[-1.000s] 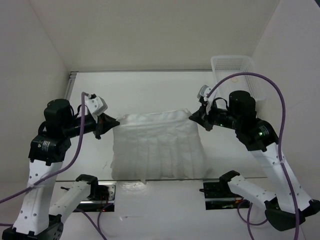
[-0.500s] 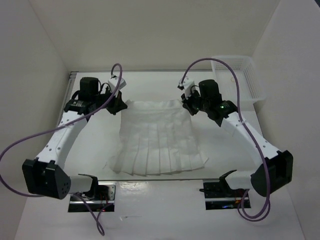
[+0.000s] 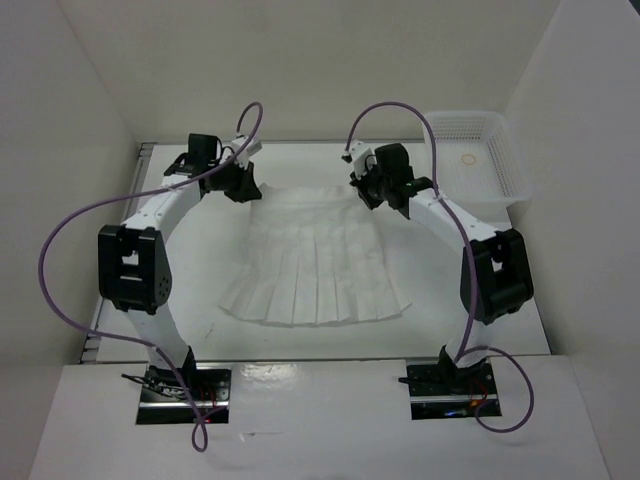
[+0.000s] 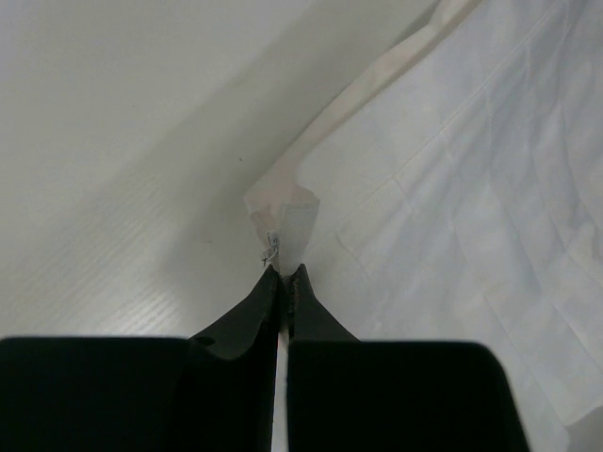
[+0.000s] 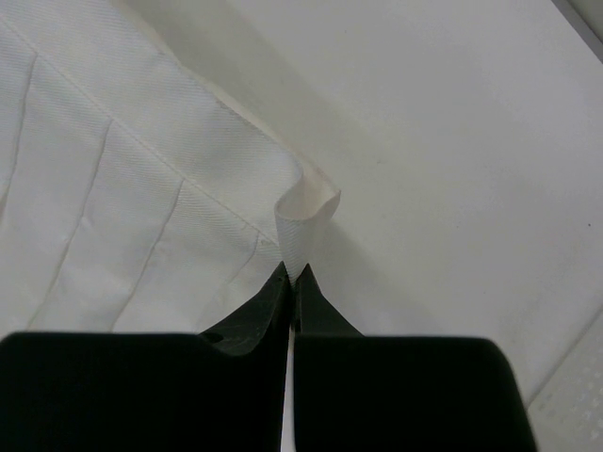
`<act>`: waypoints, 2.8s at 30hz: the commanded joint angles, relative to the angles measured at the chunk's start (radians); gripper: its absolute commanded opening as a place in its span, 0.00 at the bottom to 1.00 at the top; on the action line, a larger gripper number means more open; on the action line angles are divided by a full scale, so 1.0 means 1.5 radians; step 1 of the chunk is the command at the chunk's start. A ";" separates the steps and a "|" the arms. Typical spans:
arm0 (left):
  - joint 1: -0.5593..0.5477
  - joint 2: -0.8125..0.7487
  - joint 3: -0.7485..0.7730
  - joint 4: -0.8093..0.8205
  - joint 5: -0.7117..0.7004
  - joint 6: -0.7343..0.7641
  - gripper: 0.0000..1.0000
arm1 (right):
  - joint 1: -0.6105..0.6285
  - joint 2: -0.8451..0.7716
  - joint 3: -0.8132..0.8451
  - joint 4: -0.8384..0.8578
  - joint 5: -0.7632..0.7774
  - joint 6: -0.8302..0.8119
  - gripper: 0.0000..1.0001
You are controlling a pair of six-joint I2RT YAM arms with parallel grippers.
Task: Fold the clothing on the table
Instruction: Flatten the skirt out
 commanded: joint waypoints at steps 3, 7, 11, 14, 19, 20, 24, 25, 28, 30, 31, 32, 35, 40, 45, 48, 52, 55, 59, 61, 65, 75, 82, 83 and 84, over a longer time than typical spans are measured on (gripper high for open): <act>0.029 0.076 0.080 0.023 -0.023 0.012 0.00 | -0.034 0.064 0.078 0.052 0.083 -0.028 0.00; 0.029 0.108 0.112 0.023 -0.023 0.012 0.00 | -0.040 0.104 0.105 0.059 0.105 -0.028 0.00; 0.029 0.130 0.136 0.023 -0.029 0.018 0.00 | -0.040 0.117 0.117 0.075 0.119 -0.014 0.00; 0.035 0.143 0.153 0.023 -0.029 0.018 0.00 | -0.040 0.124 0.132 0.081 0.135 0.001 0.00; 0.041 0.143 0.177 -0.006 -0.006 0.032 0.00 | -0.040 0.132 0.156 0.058 0.133 0.016 0.00; 0.041 0.128 0.171 -0.006 0.000 0.041 0.00 | -0.040 0.122 0.156 0.058 0.126 0.016 0.00; 0.041 0.086 0.146 -0.031 0.018 0.083 0.00 | -0.040 0.098 0.156 0.030 0.090 0.009 0.00; 0.041 0.070 0.139 -0.044 0.025 0.093 0.00 | -0.040 0.089 0.156 0.017 0.081 0.001 0.00; 0.041 0.041 0.107 -0.078 0.031 0.138 0.00 | -0.040 0.064 0.135 0.001 0.058 -0.017 0.00; 0.041 0.011 0.080 -0.101 0.038 0.169 0.00 | -0.040 0.035 0.107 -0.008 0.038 -0.033 0.00; 0.041 0.000 0.069 -0.108 0.038 0.177 0.00 | -0.032 0.022 0.097 -0.016 0.038 -0.049 0.00; 0.041 -0.011 0.061 -0.117 0.038 0.199 0.00 | -0.032 0.010 0.076 -0.022 0.032 -0.057 0.00; 0.041 -0.060 0.025 -0.155 0.038 0.234 0.00 | -0.026 -0.041 0.040 -0.048 0.004 -0.087 0.00; 0.041 -0.139 -0.029 -0.230 0.029 0.325 0.04 | -0.020 -0.123 0.001 -0.133 -0.064 -0.154 0.01; 0.035 -0.209 -0.108 -0.275 0.017 0.399 0.07 | 0.002 -0.210 -0.063 -0.205 -0.089 -0.226 0.01; 0.028 -0.236 -0.128 -0.324 0.017 0.451 0.08 | 0.016 -0.236 -0.084 -0.248 -0.089 -0.259 0.01; 0.022 -0.277 -0.152 -0.396 0.002 0.510 0.12 | 0.037 -0.259 -0.107 -0.308 -0.077 -0.286 0.01; 0.022 -0.303 -0.167 -0.441 -0.004 0.550 0.13 | 0.062 -0.273 -0.135 -0.329 -0.057 -0.295 0.01; 0.010 -0.336 -0.173 -0.480 -0.010 0.567 0.14 | 0.100 -0.297 -0.151 -0.347 -0.037 -0.302 0.01; 0.010 -0.356 -0.179 -0.469 -0.019 0.556 0.14 | 0.107 -0.306 -0.157 -0.340 -0.031 -0.290 0.00; 0.010 -0.369 -0.209 -0.394 -0.034 0.503 0.14 | 0.107 -0.295 -0.169 -0.274 -0.001 -0.265 0.00; 0.010 -0.067 -0.097 -0.273 0.006 0.359 0.11 | 0.068 -0.108 -0.113 -0.107 0.053 -0.166 0.00; 0.010 0.092 0.063 -0.236 0.014 0.269 0.11 | 0.013 0.041 0.013 -0.051 0.099 -0.133 0.00; 0.010 0.110 0.077 -0.227 -0.001 0.261 0.11 | 0.006 0.058 0.029 -0.045 0.106 -0.125 0.00; 0.010 0.118 0.106 -0.227 -0.002 0.245 0.11 | 0.000 0.073 0.044 -0.045 0.106 -0.125 0.00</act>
